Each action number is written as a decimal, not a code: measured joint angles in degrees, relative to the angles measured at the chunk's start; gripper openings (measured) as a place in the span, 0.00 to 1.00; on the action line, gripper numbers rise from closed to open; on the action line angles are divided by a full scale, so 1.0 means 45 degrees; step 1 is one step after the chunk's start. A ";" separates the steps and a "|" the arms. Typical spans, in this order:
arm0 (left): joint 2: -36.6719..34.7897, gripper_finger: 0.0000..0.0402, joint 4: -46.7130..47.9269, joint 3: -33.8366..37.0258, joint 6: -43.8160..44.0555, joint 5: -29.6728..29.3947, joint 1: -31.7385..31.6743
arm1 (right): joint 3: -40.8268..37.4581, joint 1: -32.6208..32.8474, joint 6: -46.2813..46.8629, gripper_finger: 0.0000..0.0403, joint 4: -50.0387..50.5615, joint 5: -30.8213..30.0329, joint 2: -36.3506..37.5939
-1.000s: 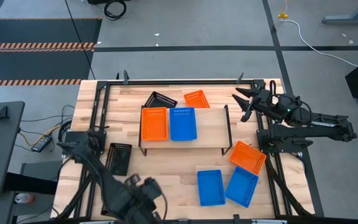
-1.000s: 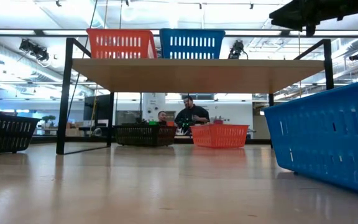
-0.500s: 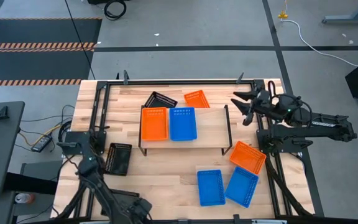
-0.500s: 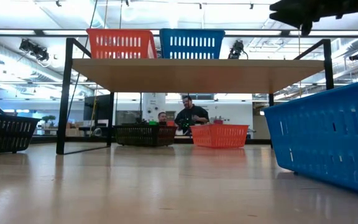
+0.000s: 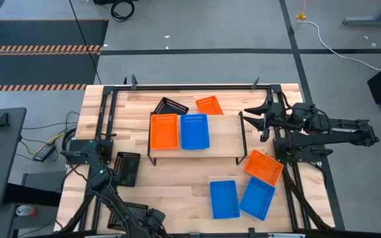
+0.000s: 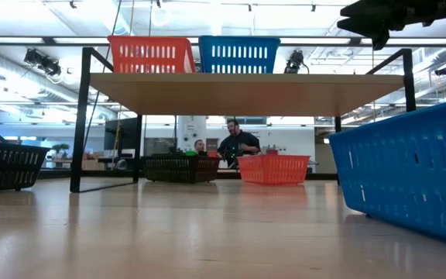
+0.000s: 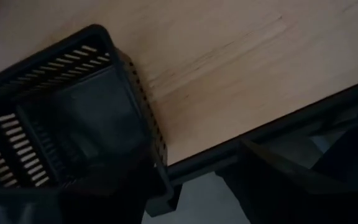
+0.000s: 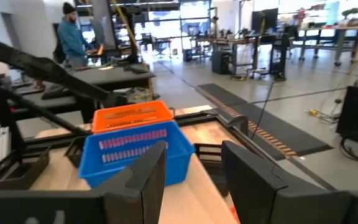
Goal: Stack baskets on shelf by color
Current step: Put the bottom black bin on the shelf
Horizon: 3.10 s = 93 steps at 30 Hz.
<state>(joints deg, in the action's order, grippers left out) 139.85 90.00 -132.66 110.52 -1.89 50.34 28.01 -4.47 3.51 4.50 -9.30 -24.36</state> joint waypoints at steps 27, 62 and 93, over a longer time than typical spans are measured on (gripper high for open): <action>0.0026 0.56 -0.0176 0.2331 0.0263 0.1135 0.0404 | 0.0000 0.0257 0.0207 0.40 0.0249 -0.0238 0.0005; -0.0936 0.01 0.0009 -0.0498 -0.9060 -0.1577 -0.1423 | 0.0000 0.0775 0.0633 0.40 0.1316 0.0134 0.0001; -0.3968 0.01 -0.2443 -0.0520 -1.7536 -0.2572 -0.4434 | 0.0000 0.0786 0.0551 0.40 0.1156 0.0017 0.0000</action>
<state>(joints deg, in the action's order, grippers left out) 121.99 79.01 -135.00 31.61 -13.46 30.39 28.01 -0.93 5.99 9.70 -9.22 -24.36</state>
